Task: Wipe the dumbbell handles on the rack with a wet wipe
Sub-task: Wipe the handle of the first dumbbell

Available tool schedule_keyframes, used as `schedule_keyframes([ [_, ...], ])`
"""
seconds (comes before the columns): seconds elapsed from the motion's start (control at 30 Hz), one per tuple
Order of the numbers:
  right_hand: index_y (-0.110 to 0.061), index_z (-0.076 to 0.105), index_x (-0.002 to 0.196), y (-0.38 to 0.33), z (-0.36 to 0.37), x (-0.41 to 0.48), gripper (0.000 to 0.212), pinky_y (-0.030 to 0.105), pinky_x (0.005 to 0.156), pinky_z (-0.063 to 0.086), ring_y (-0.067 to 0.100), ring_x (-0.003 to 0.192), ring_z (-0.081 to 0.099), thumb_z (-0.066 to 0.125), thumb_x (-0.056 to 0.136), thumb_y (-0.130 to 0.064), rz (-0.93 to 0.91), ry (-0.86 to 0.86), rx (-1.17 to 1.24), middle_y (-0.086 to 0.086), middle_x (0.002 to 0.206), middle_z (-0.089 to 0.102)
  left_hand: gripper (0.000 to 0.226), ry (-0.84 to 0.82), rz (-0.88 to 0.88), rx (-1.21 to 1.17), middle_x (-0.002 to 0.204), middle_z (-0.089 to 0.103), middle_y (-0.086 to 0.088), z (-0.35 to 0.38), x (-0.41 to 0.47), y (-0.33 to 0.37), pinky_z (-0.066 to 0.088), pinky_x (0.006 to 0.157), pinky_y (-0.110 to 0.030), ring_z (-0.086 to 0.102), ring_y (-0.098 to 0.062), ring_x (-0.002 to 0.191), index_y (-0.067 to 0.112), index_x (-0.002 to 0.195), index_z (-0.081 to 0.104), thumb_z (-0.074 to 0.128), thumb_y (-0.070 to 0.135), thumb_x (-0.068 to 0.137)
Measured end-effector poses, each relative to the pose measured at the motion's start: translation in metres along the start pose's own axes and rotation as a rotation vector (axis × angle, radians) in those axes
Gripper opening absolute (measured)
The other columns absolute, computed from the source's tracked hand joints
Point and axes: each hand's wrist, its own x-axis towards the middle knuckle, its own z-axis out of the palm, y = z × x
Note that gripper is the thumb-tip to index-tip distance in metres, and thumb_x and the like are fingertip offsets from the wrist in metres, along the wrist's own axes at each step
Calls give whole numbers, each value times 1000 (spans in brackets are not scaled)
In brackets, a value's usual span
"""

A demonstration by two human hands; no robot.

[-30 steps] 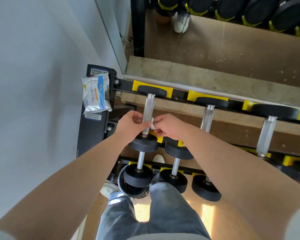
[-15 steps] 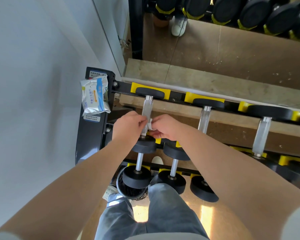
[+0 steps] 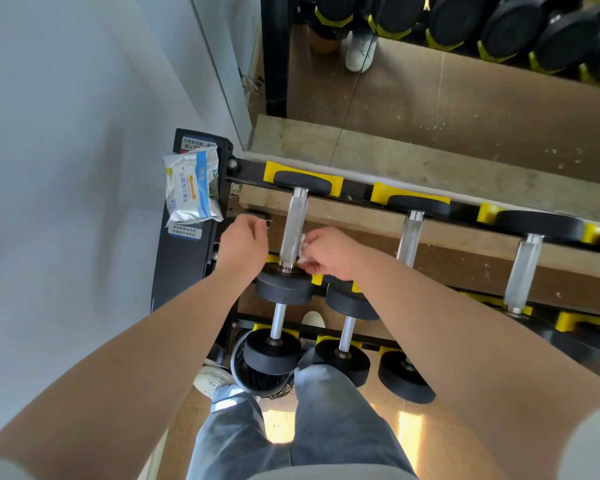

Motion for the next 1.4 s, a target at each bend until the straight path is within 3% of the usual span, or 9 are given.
schedule_keyframes([
  [0.13,-14,68,99,2,1,-1,21,31,74,62,21,89,70,60,95,5,11,-1,-14,9,99,66,28,1,-188,-221,87,68,-3,-3,8,4,56,61,-30,68,-16,73,12,116,56,36,30,108],
  [0.23,-9,64,125,-10,-5,12,35,37,72,63,31,104,67,60,95,8,-24,96,299,17,123,64,29,-40,-261,-261,80,68,-8,-6,10,11,51,52,-27,63,-16,61,14,110,58,32,25,107],
  [0.37,-16,64,118,-20,-11,15,39,33,71,59,31,109,66,56,94,13,-89,187,639,15,121,63,34,-96,-199,-127,82,75,-3,-7,13,10,57,56,-27,71,-9,61,17,97,64,37,35,107],
  [0.47,-15,65,128,-5,0,4,47,29,69,57,26,95,71,63,89,12,-75,177,282,16,111,69,18,-94,-138,-122,107,75,3,-7,16,3,64,80,-38,74,-16,84,22,113,69,60,29,98],
  [0.57,-12,68,123,10,9,-12,32,25,65,57,16,77,68,66,94,0,-45,87,-52,9,90,70,41,-130,-90,-98,121,71,5,-7,15,-3,60,93,-42,70,-20,100,26,134,64,65,20,93],
  [0.87,-24,67,94,-17,-12,-24,6,48,91,60,19,89,71,64,90,-27,-253,327,-75,1,94,71,17,-123,-147,-280,85,75,2,-7,8,-4,61,77,-32,69,-8,72,26,105,71,58,16,99],
  [1.0,-26,63,95,-25,-8,-33,5,25,72,49,11,86,63,64,90,-27,-415,440,-314,-9,92,67,26,-152,-223,-503,93,72,-5,-8,7,-3,58,77,-28,69,-14,83,11,118,70,60,-1,98],
  [1.13,-19,71,109,-9,11,-38,17,25,81,45,13,92,59,62,94,-18,-455,327,-630,-7,96,63,34,-161,-199,-449,100,71,-1,-10,6,-5,58,83,-31,67,-16,89,13,121,70,65,-5,93],
  [1.4,-19,74,111,-5,8,-43,19,28,83,53,15,96,65,66,94,-23,-441,238,-724,-3,103,71,3,-112,-182,-288,80,75,4,-18,5,-1,63,84,-43,75,-20,82,26,96,72,70,28,94],
])
